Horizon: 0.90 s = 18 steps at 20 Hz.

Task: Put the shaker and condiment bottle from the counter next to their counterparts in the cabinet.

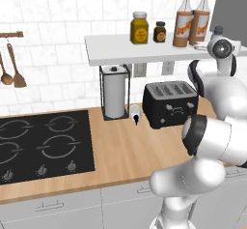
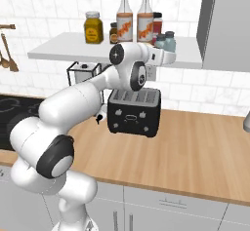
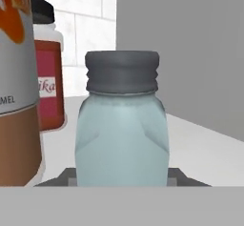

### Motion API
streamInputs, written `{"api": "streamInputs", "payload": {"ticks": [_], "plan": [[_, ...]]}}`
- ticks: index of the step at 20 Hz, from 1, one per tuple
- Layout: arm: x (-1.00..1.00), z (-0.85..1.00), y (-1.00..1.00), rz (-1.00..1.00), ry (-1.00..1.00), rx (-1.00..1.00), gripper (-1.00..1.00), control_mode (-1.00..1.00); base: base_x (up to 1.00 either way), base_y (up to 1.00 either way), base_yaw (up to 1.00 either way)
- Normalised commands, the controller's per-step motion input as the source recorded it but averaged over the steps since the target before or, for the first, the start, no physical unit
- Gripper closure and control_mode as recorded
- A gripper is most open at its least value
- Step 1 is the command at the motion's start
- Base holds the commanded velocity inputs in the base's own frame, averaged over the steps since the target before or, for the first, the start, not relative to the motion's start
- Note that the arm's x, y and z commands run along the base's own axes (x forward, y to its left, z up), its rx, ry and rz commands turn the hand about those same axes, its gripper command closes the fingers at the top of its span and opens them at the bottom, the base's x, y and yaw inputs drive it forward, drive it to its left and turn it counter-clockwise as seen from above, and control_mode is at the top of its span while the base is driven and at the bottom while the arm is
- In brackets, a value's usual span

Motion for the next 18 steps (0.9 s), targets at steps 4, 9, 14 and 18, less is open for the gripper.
{"api": "streamInputs", "payload": {"ticks": [4, 9, 14, 18], "plan": [[0.22, -0.12, -0.07, 0.02, 0.00, 0.00, 1.00, -1.00, 0.00, 0.00, 0.00], [0.19, -0.22, -0.10, 0.02, 0.00, 0.00, 1.00, -1.00, 0.00, 0.00, 0.00], [0.02, -0.27, -0.04, 0.03, 0.00, 0.01, -1.00, -1.00, 0.00, 0.00, 0.00], [-0.25, -0.05, 0.00, 0.01, 0.00, 0.04, -1.00, -1.00, 0.00, 0.00, 0.00]]}}
